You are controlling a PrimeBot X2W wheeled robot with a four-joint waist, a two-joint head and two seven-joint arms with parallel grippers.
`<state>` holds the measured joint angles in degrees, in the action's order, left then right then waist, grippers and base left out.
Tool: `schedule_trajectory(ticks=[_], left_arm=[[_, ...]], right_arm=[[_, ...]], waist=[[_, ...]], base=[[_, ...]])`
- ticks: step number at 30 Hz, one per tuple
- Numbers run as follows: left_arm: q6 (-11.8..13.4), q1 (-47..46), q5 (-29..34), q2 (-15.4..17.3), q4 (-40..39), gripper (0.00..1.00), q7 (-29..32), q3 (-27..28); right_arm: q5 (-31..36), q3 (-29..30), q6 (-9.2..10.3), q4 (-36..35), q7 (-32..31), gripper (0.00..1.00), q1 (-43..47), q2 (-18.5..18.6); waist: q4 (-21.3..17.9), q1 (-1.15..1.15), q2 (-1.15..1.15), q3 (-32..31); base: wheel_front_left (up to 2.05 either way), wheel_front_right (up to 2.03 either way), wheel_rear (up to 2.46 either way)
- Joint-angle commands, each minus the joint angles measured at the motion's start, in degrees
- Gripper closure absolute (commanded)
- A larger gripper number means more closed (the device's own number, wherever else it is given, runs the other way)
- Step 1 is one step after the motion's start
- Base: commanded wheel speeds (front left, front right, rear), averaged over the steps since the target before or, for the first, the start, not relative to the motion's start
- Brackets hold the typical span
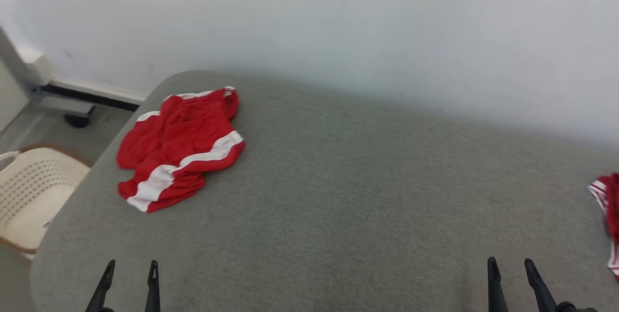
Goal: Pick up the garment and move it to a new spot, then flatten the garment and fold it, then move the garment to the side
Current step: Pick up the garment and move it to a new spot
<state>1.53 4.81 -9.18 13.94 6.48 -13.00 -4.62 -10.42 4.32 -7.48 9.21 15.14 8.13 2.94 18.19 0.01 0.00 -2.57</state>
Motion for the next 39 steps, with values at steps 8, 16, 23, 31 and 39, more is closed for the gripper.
schedule_trajectory(ticks=[8,16,23,31,39], left_arm=[[0.45,1.05,-0.57,0.97,-0.92,0.0,0.8,0.27],[1.45,2.34,-1.43,1.17,-1.96,0.0,0.12,1.34],[2.02,2.59,-1.82,0.91,-2.25,0.0,0.0,1.2],[-0.56,-4.2,-3.8,1.94,0.46,0.0,1.44,0.82],[-3.82,-18.19,-6.65,4.61,6.03,0.0,2.78,2.41]], right_arm=[[-0.72,-1.35,-0.05,0.39,0.05,0.0,-0.63,-0.08],[0.01,-3.28,-0.05,1.59,0.05,0.0,-2.97,-0.05],[0.09,-3.85,-0.05,2.12,0.06,0.0,-3.44,-0.05],[-0.21,-4.43,-0.05,1.25,0.06,0.0,-2.86,-0.07],[2.37,-8.4,-0.05,-0.15,0.05,0.0,-9.76,-0.02]], waist=[[9.88,-0.01,0.0,-0.31],[10.77,-0.01,0.0,0.87],[10.75,-0.01,0.0,0.86],[8.5,-0.01,0.0,1.11],[0.05,-0.01,0.0,7.78]], base=[[0.0,0.0,0.0],[0.0,0.0,0.0],[0.0,0.0,0.0],[0.0,0.0,0.0],[0.0,0.0,0.0]])
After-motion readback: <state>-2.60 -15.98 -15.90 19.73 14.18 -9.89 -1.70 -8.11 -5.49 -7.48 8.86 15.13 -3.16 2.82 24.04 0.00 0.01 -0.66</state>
